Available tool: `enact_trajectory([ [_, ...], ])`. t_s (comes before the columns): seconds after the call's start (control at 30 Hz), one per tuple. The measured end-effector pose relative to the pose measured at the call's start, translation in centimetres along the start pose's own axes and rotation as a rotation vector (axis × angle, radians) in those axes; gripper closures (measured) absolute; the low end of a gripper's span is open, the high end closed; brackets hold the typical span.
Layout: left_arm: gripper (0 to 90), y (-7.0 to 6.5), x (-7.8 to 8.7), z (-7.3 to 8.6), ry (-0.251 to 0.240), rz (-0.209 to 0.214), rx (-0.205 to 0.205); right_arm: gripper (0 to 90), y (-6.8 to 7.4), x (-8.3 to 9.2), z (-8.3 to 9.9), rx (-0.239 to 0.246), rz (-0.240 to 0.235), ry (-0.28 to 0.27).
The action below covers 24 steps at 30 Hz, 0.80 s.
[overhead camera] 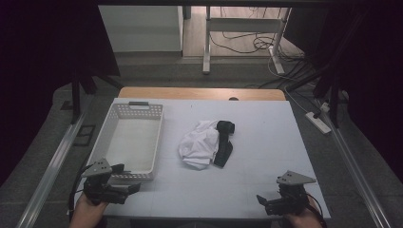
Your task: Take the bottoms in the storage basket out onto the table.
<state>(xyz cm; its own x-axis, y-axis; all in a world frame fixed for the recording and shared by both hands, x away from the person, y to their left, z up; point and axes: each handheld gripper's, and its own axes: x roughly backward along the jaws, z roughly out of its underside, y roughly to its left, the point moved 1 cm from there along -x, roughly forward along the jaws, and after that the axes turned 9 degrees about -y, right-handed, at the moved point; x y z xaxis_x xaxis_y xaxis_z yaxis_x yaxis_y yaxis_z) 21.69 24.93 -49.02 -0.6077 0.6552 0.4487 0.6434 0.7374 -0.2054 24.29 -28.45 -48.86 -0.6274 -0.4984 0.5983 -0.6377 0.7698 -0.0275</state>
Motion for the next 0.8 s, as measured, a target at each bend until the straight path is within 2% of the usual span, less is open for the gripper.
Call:
enact_trajectory([
  [0.33,0.0,-0.2,1.3,1.4,0.002,-0.036,0.025,0.0,0.0,0.0,0.0,0.0,0.001,0.001],
  [0.8,0.0,0.5,2.3,3.4,0.005,-0.101,0.05,0.0,0.0,0.0,0.0,-0.001,0.007,0.001],
])
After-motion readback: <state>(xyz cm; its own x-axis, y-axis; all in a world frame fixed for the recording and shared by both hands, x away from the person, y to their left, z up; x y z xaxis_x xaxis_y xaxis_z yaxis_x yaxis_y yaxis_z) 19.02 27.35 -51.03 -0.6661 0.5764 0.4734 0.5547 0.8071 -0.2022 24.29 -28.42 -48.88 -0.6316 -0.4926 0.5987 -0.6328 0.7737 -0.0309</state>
